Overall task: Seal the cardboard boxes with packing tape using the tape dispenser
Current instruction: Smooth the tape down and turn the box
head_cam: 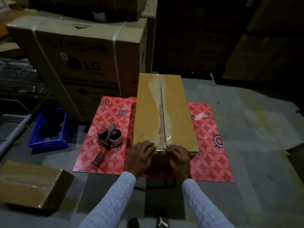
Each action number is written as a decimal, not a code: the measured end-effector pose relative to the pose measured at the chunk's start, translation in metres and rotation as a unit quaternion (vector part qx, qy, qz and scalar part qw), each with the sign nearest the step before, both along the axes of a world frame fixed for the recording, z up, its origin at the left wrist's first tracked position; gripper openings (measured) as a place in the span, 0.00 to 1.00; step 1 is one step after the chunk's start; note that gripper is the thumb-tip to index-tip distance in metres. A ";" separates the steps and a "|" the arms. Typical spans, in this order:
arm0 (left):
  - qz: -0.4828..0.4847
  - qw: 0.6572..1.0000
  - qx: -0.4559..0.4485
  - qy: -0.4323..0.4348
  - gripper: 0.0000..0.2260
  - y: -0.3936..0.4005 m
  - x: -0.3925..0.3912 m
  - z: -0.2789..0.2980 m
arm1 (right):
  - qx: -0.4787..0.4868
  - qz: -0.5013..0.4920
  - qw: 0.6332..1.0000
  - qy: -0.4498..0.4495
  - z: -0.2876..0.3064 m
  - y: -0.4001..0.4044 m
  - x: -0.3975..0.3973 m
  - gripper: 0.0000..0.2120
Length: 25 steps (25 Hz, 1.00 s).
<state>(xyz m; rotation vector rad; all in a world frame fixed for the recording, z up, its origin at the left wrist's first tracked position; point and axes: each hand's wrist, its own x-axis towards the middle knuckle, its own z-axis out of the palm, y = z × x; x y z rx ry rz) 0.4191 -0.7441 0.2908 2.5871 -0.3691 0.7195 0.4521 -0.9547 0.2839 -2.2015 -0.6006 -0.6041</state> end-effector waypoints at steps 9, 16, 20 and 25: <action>-0.055 0.998 0.005 -0.017 0.22 0.012 0.000 -0.009 | -0.058 0.075 0.995 -0.026 0.007 -0.024 0.018 0.12; -0.008 0.997 -0.078 -0.025 0.19 0.004 -0.005 -0.011 | -0.013 0.030 0.999 -0.021 -0.001 -0.028 0.014 0.14; -0.063 0.990 -0.126 0.001 0.13 0.029 -0.002 -0.002 | 0.008 0.072 0.997 -0.007 0.009 -0.045 0.019 0.20; -0.098 0.991 -0.088 0.010 0.17 0.040 -0.003 0.002 | -0.012 0.050 0.998 -0.020 0.003 -0.073 0.022 0.11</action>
